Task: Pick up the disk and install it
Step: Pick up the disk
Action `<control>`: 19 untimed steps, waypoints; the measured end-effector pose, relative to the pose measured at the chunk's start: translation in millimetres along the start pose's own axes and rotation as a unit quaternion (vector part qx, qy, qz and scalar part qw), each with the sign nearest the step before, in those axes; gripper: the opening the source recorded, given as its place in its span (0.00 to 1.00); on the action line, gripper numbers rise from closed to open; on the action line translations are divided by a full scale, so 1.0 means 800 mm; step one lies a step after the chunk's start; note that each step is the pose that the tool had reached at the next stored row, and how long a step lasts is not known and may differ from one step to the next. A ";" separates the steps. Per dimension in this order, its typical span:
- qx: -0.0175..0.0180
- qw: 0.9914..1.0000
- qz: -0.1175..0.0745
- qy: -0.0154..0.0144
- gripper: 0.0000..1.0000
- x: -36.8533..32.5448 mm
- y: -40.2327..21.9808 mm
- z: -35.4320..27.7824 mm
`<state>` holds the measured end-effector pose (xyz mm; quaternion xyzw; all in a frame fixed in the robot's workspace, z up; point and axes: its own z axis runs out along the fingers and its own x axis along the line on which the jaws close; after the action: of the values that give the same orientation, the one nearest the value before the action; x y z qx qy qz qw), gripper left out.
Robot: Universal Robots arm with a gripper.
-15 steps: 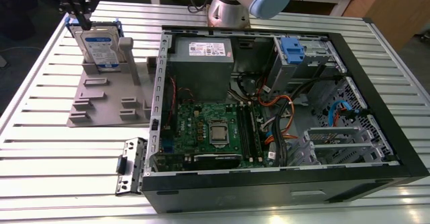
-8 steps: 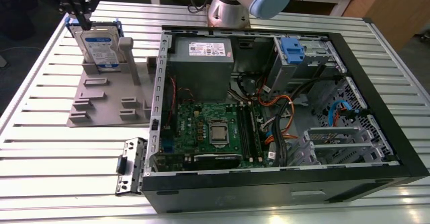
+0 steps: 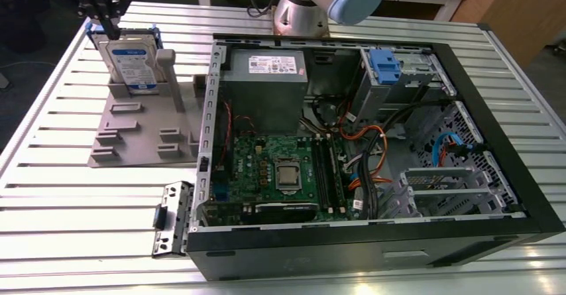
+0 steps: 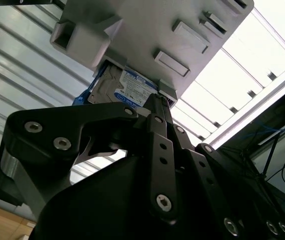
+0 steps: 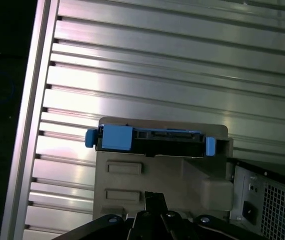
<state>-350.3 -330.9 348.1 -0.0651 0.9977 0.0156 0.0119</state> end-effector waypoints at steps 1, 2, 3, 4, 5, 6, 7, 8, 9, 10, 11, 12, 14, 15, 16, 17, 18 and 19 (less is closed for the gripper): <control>0.000 1.000 -0.001 0.000 0.10 0.0000 0.0000 0.0000; 0.000 1.000 -0.003 0.000 0.10 0.0000 0.0000 0.0000; 0.000 1.000 -0.004 0.000 0.10 0.0000 0.0000 0.0000; 0.000 1.000 -0.006 0.000 0.10 0.0000 0.0000 0.0000; 0.000 1.000 -0.007 0.000 0.10 0.0000 0.0000 0.0000; 0.000 1.000 -0.008 0.000 0.10 0.0000 0.0000 0.0000; 0.000 1.000 -0.010 0.000 0.10 0.0000 0.0000 0.0000; 0.000 1.000 -0.011 0.000 0.10 0.0000 0.0000 0.0000; 0.000 1.000 -0.013 0.000 0.10 0.0000 0.0000 0.0000; 0.000 1.000 -0.014 0.000 0.10 0.0000 0.0000 0.0000; 0.000 1.000 -0.016 0.000 0.10 0.0000 0.0000 0.0000; 0.000 1.000 -0.018 0.001 0.10 0.0000 0.0000 0.0000; -0.001 1.000 -0.029 0.001 0.10 0.0000 0.0000 0.0000; -0.001 1.000 -0.030 0.001 0.10 0.0000 0.0000 0.0000; -0.001 0.999 -0.032 0.001 0.10 0.0000 0.0000 0.0000; -0.001 0.999 -0.034 0.001 0.10 0.0000 0.0000 0.0000; -0.001 0.999 -0.035 0.001 0.10 0.0000 0.0000 0.0000; -0.001 0.999 -0.037 0.001 0.10 0.0000 0.0000 0.0000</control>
<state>-350.3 -330.9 348.1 -0.1018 0.9946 0.0161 0.0113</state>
